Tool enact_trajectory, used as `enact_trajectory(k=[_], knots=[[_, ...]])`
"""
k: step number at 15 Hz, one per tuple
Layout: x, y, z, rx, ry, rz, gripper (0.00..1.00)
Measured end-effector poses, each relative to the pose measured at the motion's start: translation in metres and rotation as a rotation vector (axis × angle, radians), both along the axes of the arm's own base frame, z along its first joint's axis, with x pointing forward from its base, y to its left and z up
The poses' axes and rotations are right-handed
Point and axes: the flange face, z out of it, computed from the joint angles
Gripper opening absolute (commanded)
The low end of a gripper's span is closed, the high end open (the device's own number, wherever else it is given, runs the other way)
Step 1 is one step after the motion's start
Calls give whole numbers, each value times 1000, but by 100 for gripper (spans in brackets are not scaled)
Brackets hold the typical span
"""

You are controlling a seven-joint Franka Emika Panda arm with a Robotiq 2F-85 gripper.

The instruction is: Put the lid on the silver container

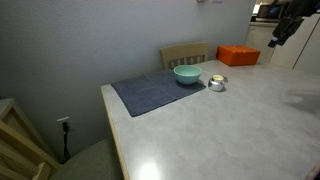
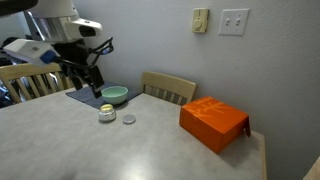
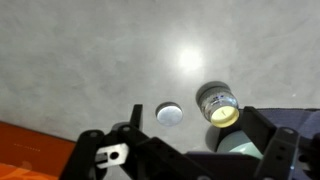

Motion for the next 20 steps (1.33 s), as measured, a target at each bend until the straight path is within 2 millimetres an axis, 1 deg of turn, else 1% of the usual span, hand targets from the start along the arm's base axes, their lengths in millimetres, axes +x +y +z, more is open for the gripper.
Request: enact_trajectory(k=[2, 4, 7, 9, 12, 14, 17, 20], knots=[[10, 5, -2, -6, -23, -2, 100], [25, 15, -12, -8, -10, -4, 100], [58, 34, -28, -18, 22, -2, 100], [85, 43, -34, -22, 46, -8, 100], [121, 47, -37, -16, 78, -25, 100], [139, 44, -45, -12, 103, -36, 100], [156, 38, -73, -10, 148, -45, 100], [166, 39, -111, -11, 189, -44, 100]])
